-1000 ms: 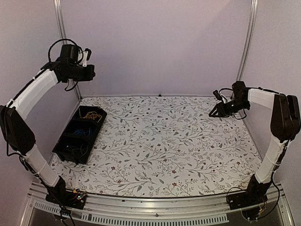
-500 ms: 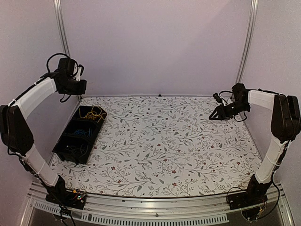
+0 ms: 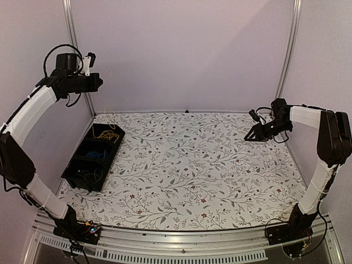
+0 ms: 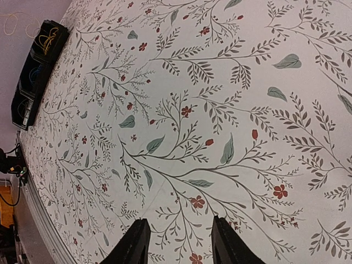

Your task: Untangle the cables

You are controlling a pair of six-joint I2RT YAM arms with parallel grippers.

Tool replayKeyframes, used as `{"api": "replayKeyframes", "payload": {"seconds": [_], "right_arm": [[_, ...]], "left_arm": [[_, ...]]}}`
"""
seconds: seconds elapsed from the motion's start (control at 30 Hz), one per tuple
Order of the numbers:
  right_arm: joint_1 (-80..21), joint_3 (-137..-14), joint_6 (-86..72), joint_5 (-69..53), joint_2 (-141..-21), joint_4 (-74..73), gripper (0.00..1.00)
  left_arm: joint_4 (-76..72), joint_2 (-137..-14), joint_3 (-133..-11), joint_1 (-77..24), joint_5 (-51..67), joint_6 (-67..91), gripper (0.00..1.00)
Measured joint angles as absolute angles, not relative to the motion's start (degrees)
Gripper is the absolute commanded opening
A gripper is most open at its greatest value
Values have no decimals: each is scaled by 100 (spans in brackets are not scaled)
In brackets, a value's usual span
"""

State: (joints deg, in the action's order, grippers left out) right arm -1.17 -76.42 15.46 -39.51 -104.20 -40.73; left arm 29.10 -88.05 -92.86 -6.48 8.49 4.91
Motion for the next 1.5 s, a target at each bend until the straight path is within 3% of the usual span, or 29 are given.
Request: {"api": "replayKeyframes", "payload": {"seconds": [0.67,1.23,1.27,1.4,1.5], "right_arm": [[-189,-7642,1555,-3953,-10420,-4077,43],[-193,-7640,1745,-3892,-10193,-4158,43],[-193,-7636,1747,-3887,-10184,-4158,43],[-193,-7596,1765,-3859,-10160,-4171,45],[-193,-7601,1782,-3835,-10156,-4219,46]], "left_arm": [[3120,-8755,-8418,-451,-106,143,0],[2818,-10866,-7784,-432,-209,462,0],[2821,-10940,-7787,-432,-193,508,3],[2939,-11109,-7900,-432,-189,722,32],[3151,-11133,-8064,-432,-281,897,43]]}}
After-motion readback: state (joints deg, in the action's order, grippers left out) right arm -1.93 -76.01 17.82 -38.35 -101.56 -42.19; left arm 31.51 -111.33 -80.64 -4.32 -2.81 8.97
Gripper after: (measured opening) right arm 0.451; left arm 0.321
